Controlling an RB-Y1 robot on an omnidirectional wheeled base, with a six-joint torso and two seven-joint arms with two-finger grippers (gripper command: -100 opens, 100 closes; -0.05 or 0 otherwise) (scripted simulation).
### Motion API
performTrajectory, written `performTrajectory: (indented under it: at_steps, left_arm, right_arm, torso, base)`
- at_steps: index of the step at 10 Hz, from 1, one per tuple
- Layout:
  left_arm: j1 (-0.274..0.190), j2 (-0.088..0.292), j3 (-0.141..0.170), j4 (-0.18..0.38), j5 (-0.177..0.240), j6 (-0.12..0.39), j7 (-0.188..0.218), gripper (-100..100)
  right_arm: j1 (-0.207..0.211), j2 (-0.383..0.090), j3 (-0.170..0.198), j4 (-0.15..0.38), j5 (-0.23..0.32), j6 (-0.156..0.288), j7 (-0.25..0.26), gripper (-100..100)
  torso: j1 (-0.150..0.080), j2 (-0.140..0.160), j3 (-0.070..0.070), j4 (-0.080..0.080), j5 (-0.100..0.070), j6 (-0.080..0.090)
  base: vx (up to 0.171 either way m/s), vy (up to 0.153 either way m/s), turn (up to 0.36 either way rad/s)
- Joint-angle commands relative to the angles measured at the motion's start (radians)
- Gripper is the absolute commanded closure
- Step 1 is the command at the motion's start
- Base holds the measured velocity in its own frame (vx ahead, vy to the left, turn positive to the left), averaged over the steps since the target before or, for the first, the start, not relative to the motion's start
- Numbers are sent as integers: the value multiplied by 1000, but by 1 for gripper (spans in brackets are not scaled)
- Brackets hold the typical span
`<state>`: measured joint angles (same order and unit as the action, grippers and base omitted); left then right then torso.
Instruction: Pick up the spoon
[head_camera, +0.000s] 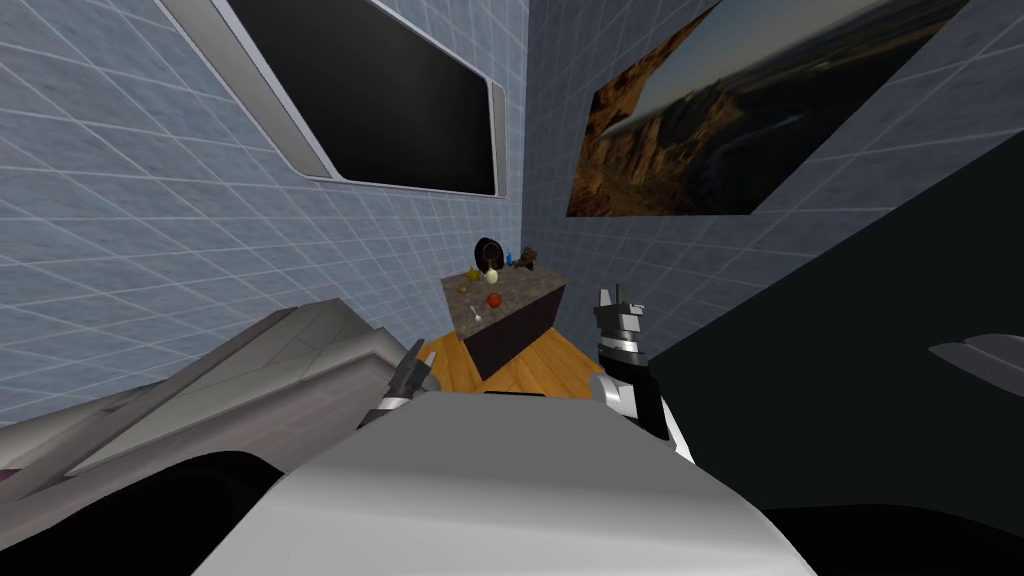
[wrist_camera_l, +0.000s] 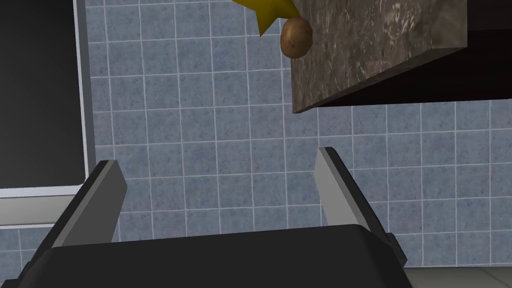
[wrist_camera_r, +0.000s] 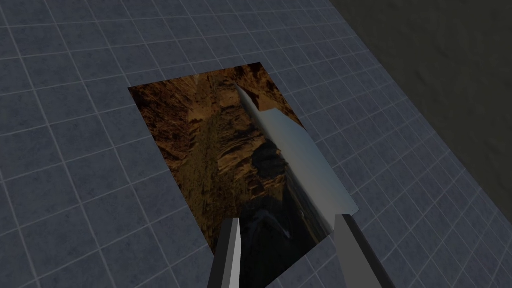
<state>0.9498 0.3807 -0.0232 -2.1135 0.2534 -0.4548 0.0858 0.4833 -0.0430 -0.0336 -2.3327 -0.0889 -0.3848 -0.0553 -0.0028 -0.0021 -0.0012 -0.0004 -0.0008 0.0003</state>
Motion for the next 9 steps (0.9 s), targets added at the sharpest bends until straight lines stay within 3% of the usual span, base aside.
performTrajectory:
  at_steps: [1, 2, 3, 4, 5, 6, 7, 8, 9]
  left_arm:
    - [50, 35, -8, 22, 36, 7, -19, -100]
    - [66, 35, -8, 22, 36, 7, -19, -100]
    - [103, 71, -9, 43, 72, 13, -34, -100]
    - [119, 71, -9, 43, 72, 13, -34, -100]
    - [160, 107, -10, 65, 108, 20, -50, -100]
    - [173, 107, -10, 65, 108, 20, -50, -100]
    - [214, 145, -9, 86, 145, 28, -68, -100]
    - [228, 145, -9, 86, 145, 28, -68, -100]
    - [260, 184, -8, 109, 182, 37, -86, -100]
  right_arm:
    - [0, 0, 0, 0, 0, 0, 0, 0]
    - [0, 0, 0, 0, 0, 0, 0, 0]
    - [0, 0, 0, 0, 0, 0, 0, 0]
    - [0, 0, 0, 0, 0, 0, 0, 0]
    - [0, 0, 0, 0, 0, 0, 0, 0]
    - [0, 0, 0, 0, 0, 0, 0, 0]
    - [0, 0, 0, 0, 0, 0, 0, 0]
    - [0, 0, 0, 0, 0, 0, 0, 0]
    - [0, 0, 0, 0, 0, 0, 0, 0]
  torso:
    - [0, 0, 0, 0, 0, 0]
    - [-1, -1, -1, 0, 0, 0]
    - [-1, -1, 0, 0, 0, 0]
    - [-1, 0, 0, 0, 0, 0]
    - [-1, 0, 0, 0, 0, 0]
    - [-2, -1, -1, 0, 0, 0]
    - [-2, -1, -1, 0, 0, 0]
    - [-1, -2, -1, 0, 0, 0]
    - [0, -2, -1, 0, 0, 0]
  base:
    - [55, -57, -52]
    - [38, -57, -21]
    - [41, -62, -62]
    - [37, -53, -29]
    - [55, -81, -86]
    - [51, -68, -44]
    - [67, -60, -96]
    - [60, -46, -42]
    - [65, -66, -125]
